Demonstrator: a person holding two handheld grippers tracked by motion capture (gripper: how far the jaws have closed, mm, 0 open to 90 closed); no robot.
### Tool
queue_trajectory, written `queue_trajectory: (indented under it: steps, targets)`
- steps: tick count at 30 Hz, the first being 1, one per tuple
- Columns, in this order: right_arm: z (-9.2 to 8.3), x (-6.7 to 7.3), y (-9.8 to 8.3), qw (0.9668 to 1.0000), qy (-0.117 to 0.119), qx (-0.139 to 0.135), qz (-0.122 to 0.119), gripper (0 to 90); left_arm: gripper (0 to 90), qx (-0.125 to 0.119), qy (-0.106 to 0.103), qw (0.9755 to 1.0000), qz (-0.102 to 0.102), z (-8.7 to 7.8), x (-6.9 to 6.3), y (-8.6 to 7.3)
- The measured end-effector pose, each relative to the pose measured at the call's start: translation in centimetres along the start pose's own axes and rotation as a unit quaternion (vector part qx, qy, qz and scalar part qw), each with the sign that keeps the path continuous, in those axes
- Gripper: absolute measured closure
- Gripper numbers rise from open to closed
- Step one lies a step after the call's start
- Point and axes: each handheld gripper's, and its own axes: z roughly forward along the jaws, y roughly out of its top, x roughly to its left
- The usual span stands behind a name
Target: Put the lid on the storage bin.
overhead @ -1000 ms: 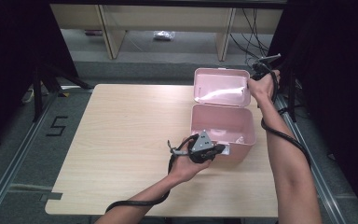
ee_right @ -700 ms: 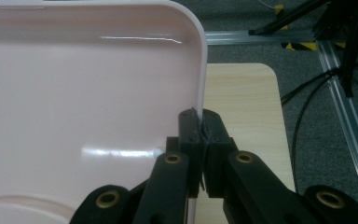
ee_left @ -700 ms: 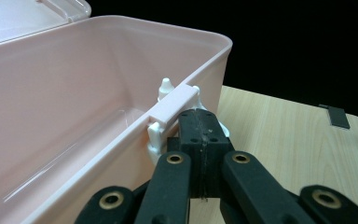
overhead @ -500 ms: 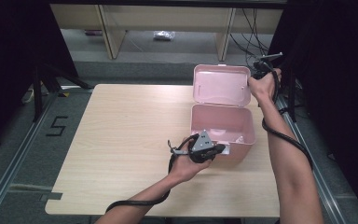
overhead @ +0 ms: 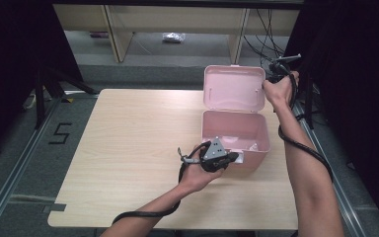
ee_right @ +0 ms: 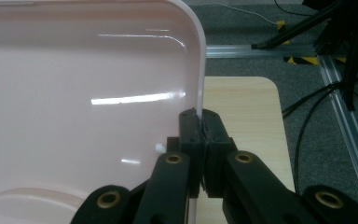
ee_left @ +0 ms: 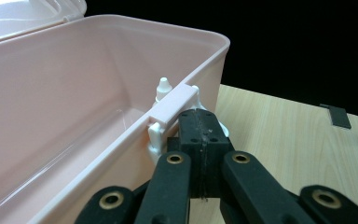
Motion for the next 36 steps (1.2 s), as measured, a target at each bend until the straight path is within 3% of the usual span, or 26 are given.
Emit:
queue_trajectory:
  steps: [3,8,9,10,16,17,18,19,23,24,26,27,28,32,33,34,35,36]
  targets:
    - [-0.2,0.1,-0.1,1.0,0.003,-0.003,0.009,89.8,90.0,0.003,0.003,1.0,-0.003,0.0,0.0,0.0]
    - [-0.6,-0.1,-0.2,0.9999,0.003,-0.009,-0.004,89.8,90.0,0.004,0.002,1.0,-0.004,0.0,0.0,0.0]
    - [-0.8,0.2,-0.2,0.9999,0.005,-0.006,0.011,89.8,90.0,0.006,0.003,1.0,-0.007,0.0,-0.1,0.0]
    - [-0.8,0.0,-0.2,0.9999,0.004,-0.012,-0.007,89.8,90.0,0.006,0.003,0.9999,-0.008,0.0,0.0,0.0]
    - [-1.3,0.1,-0.3,0.9998,0.007,-0.02,-0.003,89.8,90.0,0.005,0.004,1.0,0.002,0.0,0.0,0.1]
    - [-1.4,0.1,-0.4,0.9996,0.005,-0.024,-0.011,89.8,90.0,0.005,0.004,1.0,0.002,0.0,0.0,0.1]
    - [-1.5,0.3,-0.4,0.9997,0.008,-0.02,0.007,89.8,90.0,0.005,0.004,1.0,0.002,0.0,0.0,0.1]
    - [-1.5,0.2,-0.4,0.9997,0.007,-0.024,-0.008,89.8,90.0,0.006,0.004,1.0,0.002,0.0,0.0,0.1]
    - [-1.9,0.3,-0.6,0.9995,0.008,-0.03,-0.008,89.9,90.0,0.006,0.004,1.0,0.001,0.0,0.0,0.1]
    - [-2.1,0.5,-0.6,0.9996,0.009,-0.025,0.01,89.9,90.0,0.007,0.004,1.0,0.002,0.0,0.0,0.2]
    - [-2.2,0.1,-0.7,0.999,0.003,-0.038,-0.024,89.9,90.0,0.007,0.004,1.0,0.001,0.0,0.0,0.2]
    - [-2.3,0.4,-0.7,0.9993,0.01,-0.035,-0.002,89.9,90.0,0.011,0.005,0.9999,-0.002,0.0,0.0,0.1]
    - [-2.3,0.2,-0.8,0.9988,0.006,-0.042,-0.026,89.9,90.0,0.011,0.005,0.9999,-0.002,0.0,0.0,0.2]
    - [-2.7,0.2,-1.0,0.9986,0.004,-0.046,-0.025,89.9,90.0,0.01,0.005,0.9999,-0.004,0.0,0.0,0.2]
    - [-2.9,0.6,-1.0,0.9991,0.012,-0.04,0.005,89.9,90.0,0.01,0.005,0.9999,-0.004,0.0,0.0,0.2]
    - [-2.9,0.6,-1.1,0.9989,0.01,-0.045,-0.004,89.9,90.0,0.011,0.005,0.9999,-0.002,0.0,0.0,0.2]
    - [-2.9,0.2,-1.1,0.998,0.009,-0.053,-0.032,89.9,90.0,0.011,0.005,0.9999,-0.003,0.0,0.0,0.2]
    - [-2.9,0.2,-1.1,0.998,0.009,-0.053,-0.032,89.9,90.0,0.011,0.005,0.9999,-0.003,0.0,0.0,0.2]
